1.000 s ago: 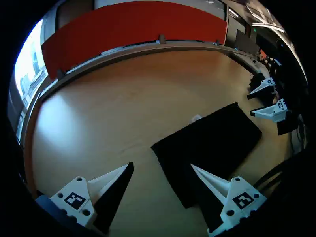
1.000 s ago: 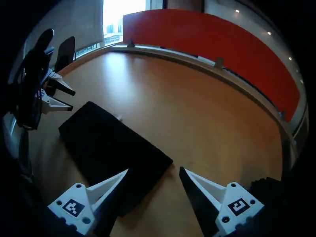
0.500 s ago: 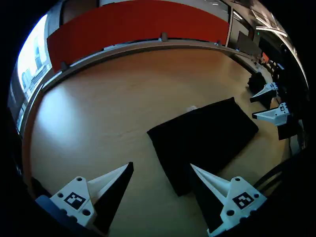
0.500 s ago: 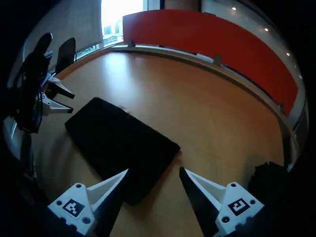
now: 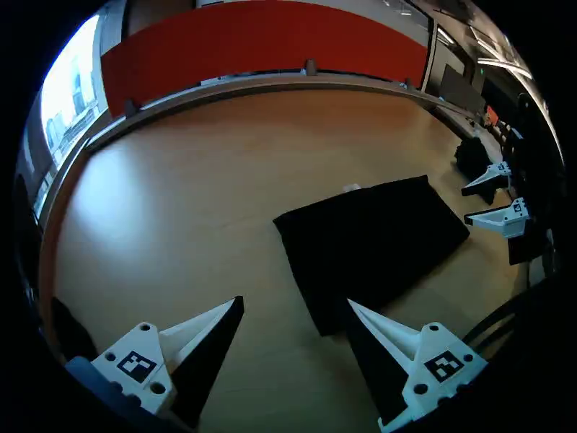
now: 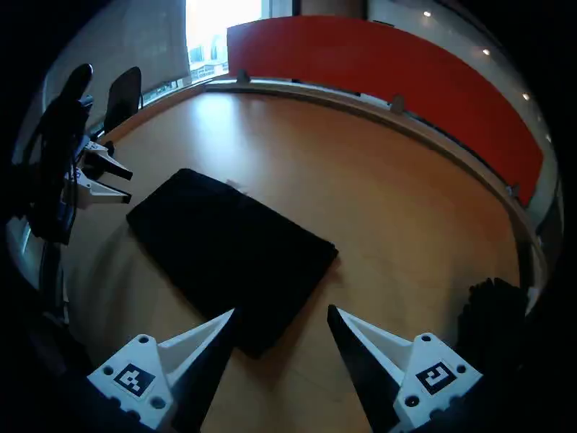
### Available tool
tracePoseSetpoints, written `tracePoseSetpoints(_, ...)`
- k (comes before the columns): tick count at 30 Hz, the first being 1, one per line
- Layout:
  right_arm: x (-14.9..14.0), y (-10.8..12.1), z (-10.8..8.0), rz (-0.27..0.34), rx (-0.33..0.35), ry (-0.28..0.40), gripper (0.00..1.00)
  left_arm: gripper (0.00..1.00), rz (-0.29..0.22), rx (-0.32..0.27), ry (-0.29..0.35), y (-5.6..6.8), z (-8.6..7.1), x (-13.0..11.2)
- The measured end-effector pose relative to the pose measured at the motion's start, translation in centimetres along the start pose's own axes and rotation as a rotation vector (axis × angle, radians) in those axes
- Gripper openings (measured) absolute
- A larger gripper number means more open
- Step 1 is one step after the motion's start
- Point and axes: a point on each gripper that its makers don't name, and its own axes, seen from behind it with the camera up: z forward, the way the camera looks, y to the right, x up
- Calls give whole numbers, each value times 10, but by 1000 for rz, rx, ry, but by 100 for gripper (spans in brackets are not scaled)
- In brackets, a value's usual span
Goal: Fold towel
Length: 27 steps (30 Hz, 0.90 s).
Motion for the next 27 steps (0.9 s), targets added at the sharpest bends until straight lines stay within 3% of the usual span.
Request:
tracePoseSetpoints(14,-5,-6,0,-60,41,-17,90,95,-58,50,24,2,-22,-21)
tracePoseSetpoints(27,-10,-13,0,-131,92,-41,90,96,-125,108,49,-3,-46,-40)
